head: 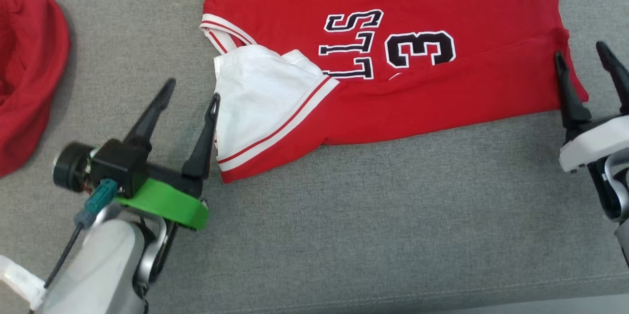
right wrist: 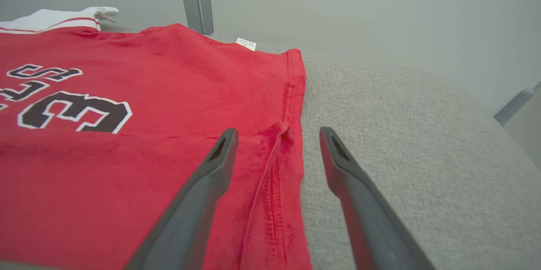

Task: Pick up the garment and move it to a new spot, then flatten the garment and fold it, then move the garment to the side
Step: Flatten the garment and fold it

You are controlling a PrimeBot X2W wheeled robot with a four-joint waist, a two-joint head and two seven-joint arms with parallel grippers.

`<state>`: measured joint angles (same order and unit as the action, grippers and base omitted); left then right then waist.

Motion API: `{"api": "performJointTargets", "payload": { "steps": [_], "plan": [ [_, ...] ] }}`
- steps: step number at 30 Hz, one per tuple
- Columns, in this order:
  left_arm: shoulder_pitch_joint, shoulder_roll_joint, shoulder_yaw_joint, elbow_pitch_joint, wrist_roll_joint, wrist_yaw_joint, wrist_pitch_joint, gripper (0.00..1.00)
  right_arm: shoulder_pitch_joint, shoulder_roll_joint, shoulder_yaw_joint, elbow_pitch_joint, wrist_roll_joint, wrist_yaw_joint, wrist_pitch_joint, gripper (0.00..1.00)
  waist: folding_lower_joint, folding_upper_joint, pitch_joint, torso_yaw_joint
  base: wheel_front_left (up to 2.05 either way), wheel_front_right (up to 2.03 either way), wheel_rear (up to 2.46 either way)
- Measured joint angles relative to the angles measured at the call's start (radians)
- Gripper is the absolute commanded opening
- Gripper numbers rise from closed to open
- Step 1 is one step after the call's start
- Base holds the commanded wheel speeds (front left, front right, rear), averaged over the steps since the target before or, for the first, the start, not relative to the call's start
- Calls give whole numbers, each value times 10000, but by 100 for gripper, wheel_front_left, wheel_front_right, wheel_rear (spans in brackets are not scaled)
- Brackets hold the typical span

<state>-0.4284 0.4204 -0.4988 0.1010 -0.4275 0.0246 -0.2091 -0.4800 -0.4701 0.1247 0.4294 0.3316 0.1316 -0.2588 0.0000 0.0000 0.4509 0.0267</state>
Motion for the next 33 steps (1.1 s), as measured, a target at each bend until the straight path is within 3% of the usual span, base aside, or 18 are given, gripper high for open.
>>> {"api": "performJointTargets", "payload": {
  "steps": [7,18,20,21,33],
  "plan": [
    [1967,-642,355,-151,-2065,209,782,100,923,437,-458,-755,-153,0,-29,100,0,0,-292,-157,0,0,0],
    [2291,-872,15,259,-2859,150,1956,100,1222,731,-531,-940,-186,0,-29,100,0,0,-449,-451,0,0,0],
    [2290,-851,79,230,-2853,224,1896,65,1221,734,-554,-926,-182,0,-31,100,0,0,-425,-469,0,0,0],
    [2290,-851,117,228,-2846,261,1833,1,1218,765,-560,-886,-167,0,-31,100,0,0,-409,-464,0,0,0],
    [2227,-585,115,-79,-2656,196,1684,0,591,1014,-173,997,892,0,-38,100,0,0,-278,-106,0,0,0]
  ]
}}
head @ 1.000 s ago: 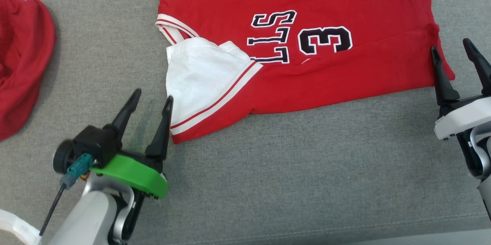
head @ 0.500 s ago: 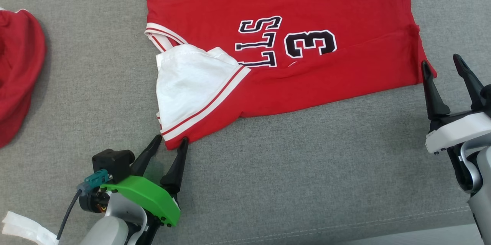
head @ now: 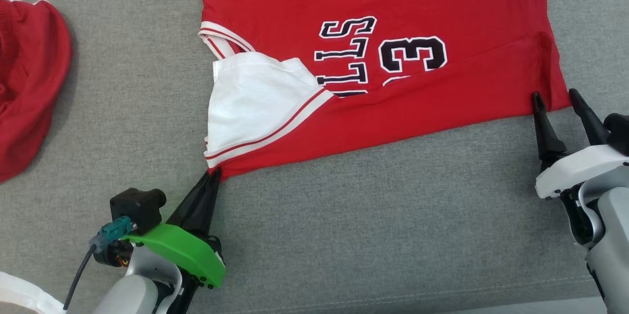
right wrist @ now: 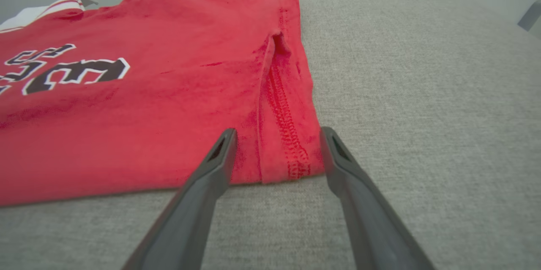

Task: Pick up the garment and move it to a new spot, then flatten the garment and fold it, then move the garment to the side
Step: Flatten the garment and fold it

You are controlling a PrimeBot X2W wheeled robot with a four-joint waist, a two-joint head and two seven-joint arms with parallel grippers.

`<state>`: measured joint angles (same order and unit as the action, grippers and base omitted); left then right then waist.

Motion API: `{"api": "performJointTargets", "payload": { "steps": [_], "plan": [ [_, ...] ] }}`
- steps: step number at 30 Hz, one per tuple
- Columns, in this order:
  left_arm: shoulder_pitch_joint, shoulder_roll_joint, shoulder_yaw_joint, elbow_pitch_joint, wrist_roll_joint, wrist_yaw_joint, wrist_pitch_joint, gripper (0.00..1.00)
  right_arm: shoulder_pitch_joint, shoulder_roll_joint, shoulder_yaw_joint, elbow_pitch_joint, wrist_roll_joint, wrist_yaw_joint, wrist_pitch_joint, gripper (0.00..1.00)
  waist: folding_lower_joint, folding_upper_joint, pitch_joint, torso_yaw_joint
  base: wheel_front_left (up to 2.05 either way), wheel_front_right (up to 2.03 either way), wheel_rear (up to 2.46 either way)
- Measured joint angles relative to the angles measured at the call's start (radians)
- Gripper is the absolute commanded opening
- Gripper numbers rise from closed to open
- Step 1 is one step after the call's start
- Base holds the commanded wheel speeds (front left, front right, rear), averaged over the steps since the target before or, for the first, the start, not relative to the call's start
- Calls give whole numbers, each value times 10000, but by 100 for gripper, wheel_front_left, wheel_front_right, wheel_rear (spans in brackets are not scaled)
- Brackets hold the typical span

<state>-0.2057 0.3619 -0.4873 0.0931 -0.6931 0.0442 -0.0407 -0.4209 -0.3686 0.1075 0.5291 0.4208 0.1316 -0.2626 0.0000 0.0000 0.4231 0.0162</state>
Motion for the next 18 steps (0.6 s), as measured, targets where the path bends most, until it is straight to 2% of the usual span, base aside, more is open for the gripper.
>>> {"api": "performJointTargets", "payload": {
  "steps": [5,6,7,8,9,18],
  "plan": [
    [-1,138,-2,-199,96,94,4,0,-266,-29,-82,704,-15,0,-2,100,0,0,4,121,0,0,0],
    [-1,157,-2,-222,109,104,15,0,-279,-25,-98,763,-15,0,-2,96,0,0,-3,131,0,0,0],
    [0,182,-2,-244,117,119,15,0,-305,-21,-98,807,-12,0,-2,50,0,0,-16,139,0,0,0],
    [2,219,4,-259,119,127,13,0,-314,-21,-82,832,2,0,-2,38,0,0,-30,143,0,0,0],
    [2,245,8,-261,119,140,13,0,-314,-21,-50,853,21,0,-2,0,0,0,-45,144,0,0,0],
    [205,445,10,-472,117,255,59,0,202,-199,257,525,510,2,-2,0,0,0,-420,80,0,0,0]
  ]
}}
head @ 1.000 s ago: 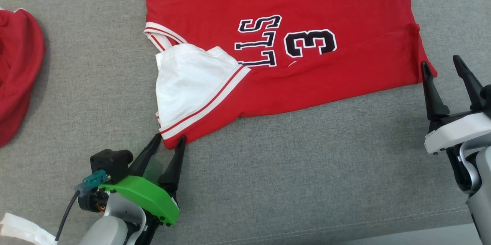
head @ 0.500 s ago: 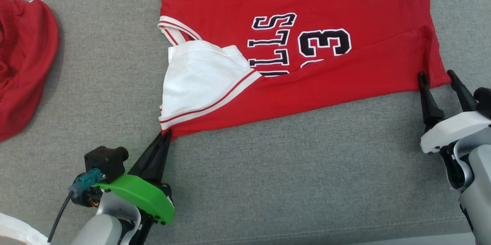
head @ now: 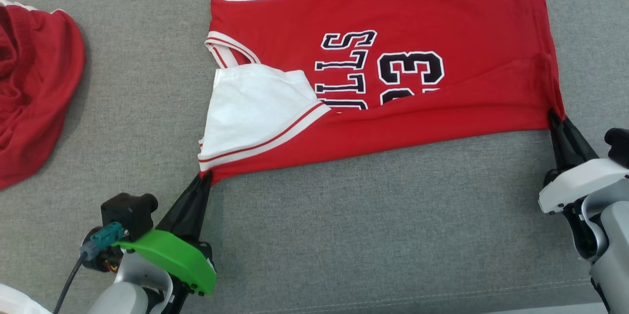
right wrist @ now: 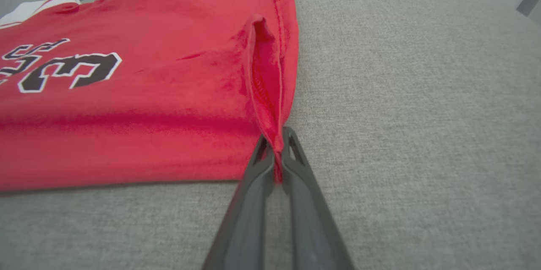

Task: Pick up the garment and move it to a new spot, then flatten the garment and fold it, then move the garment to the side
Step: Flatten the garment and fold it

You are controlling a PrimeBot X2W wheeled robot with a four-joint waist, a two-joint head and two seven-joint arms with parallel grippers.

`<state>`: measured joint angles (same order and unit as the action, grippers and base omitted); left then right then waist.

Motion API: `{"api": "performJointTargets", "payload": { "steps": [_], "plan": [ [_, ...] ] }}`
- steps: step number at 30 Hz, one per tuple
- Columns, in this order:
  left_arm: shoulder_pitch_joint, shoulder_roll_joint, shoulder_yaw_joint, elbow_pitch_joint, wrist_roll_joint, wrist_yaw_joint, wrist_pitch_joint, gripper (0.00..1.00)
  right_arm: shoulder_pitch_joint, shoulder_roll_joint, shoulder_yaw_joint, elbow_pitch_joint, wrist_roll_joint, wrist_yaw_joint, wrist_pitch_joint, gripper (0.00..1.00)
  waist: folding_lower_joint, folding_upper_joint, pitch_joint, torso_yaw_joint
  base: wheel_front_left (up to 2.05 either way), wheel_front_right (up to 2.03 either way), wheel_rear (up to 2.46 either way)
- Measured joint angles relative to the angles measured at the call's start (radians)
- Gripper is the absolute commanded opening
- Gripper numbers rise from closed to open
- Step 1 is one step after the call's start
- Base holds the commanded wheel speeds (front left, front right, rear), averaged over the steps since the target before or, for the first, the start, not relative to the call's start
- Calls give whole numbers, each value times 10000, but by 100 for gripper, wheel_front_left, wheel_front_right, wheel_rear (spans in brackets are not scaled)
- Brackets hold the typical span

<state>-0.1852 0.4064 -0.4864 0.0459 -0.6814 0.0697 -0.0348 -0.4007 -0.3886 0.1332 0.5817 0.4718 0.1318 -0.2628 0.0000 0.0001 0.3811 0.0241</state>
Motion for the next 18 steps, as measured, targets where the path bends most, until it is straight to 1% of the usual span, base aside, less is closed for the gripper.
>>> {"api": "performJointTargets", "payload": {
  "steps": [3,5,13,18],
  "plan": [
    [390,151,-6,-238,-61,25,104,0,363,-128,123,-236,159,0,0,0,0,0,-172,-39,0,0,0],
    [681,213,-21,-481,-134,117,211,0,629,-255,167,-380,291,2,0,0,0,0,-286,-58,0,0,0],
    [1888,491,-257,-1615,-205,671,625,0,1953,-564,-4,-1129,514,2,2,0,0,0,-724,-74,0,0,0],
    [2345,556,-418,-1927,-288,859,918,0,2786,-575,-94,-1597,560,0,2,0,0,-1,-846,3,0,0,0]
  ]
}}
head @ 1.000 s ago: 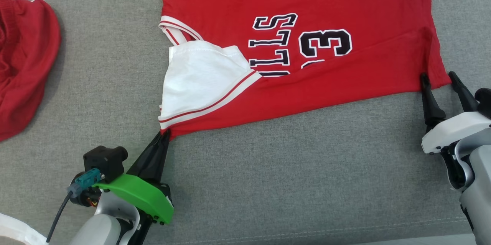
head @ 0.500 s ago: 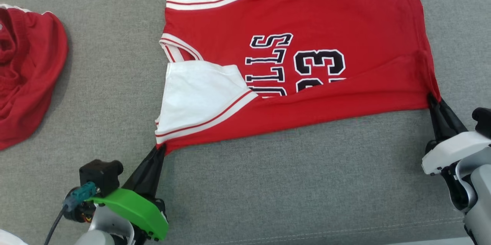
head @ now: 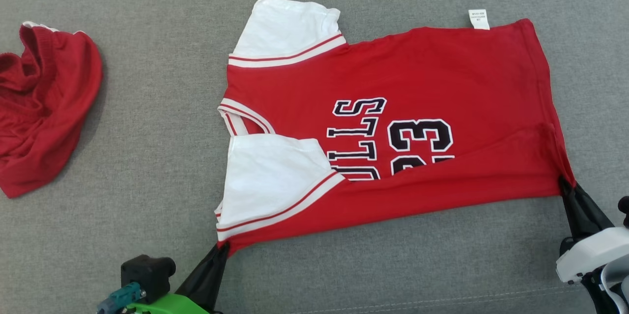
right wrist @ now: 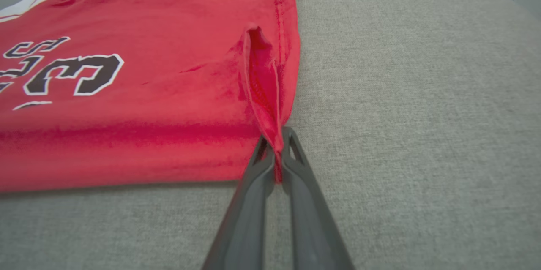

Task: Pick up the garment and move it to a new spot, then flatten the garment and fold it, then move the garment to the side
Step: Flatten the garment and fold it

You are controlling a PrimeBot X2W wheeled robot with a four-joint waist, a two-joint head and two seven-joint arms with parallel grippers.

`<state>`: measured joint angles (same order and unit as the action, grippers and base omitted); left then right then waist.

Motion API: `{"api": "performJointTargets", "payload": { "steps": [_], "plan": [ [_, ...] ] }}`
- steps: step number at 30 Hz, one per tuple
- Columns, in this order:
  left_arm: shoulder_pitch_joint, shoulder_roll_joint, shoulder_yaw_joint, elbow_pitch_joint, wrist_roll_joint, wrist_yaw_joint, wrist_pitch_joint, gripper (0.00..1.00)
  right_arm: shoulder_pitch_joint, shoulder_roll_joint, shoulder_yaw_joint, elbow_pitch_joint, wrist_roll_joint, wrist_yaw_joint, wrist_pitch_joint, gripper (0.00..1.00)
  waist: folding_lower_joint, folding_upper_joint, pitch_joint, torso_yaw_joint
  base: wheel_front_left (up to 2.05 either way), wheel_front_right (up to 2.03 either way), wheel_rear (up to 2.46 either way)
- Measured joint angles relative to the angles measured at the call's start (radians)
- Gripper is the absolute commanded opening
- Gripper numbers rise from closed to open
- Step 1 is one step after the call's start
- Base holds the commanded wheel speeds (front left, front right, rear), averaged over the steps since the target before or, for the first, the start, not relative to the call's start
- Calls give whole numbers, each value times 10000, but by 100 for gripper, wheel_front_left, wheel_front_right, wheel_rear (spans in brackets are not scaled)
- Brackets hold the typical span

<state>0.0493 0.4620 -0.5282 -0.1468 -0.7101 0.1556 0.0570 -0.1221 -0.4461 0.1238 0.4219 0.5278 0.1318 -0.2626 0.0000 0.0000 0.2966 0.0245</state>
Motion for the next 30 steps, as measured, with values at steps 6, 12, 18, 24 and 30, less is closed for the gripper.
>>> {"api": "performJointTargets", "payload": {
  "steps": [6,12,18,24,30],
  "plan": [
    [220,96,-314,-238,-15,194,558,0,601,-35,-221,-370,-44,0,0,0,0,0,-35,104,0,0,0],
    [231,150,-359,-196,-77,291,821,0,667,-58,-351,-451,-221,0,0,10,0,0,-35,89,0,0,0],
    [180,142,-380,148,-115,226,750,100,679,-13,-495,-460,-353,0,0,100,0,1,-88,82,0,0,0],
    [48,178,-418,431,163,104,422,100,783,-56,-717,-989,-679,-2,0,100,0,0,-118,48,0,0,0],
    [-822,424,96,-234,441,142,119,100,660,96,-855,-1764,-1243,-2,0,100,0,0,-133,-31,0,0,0]
  ]
}}
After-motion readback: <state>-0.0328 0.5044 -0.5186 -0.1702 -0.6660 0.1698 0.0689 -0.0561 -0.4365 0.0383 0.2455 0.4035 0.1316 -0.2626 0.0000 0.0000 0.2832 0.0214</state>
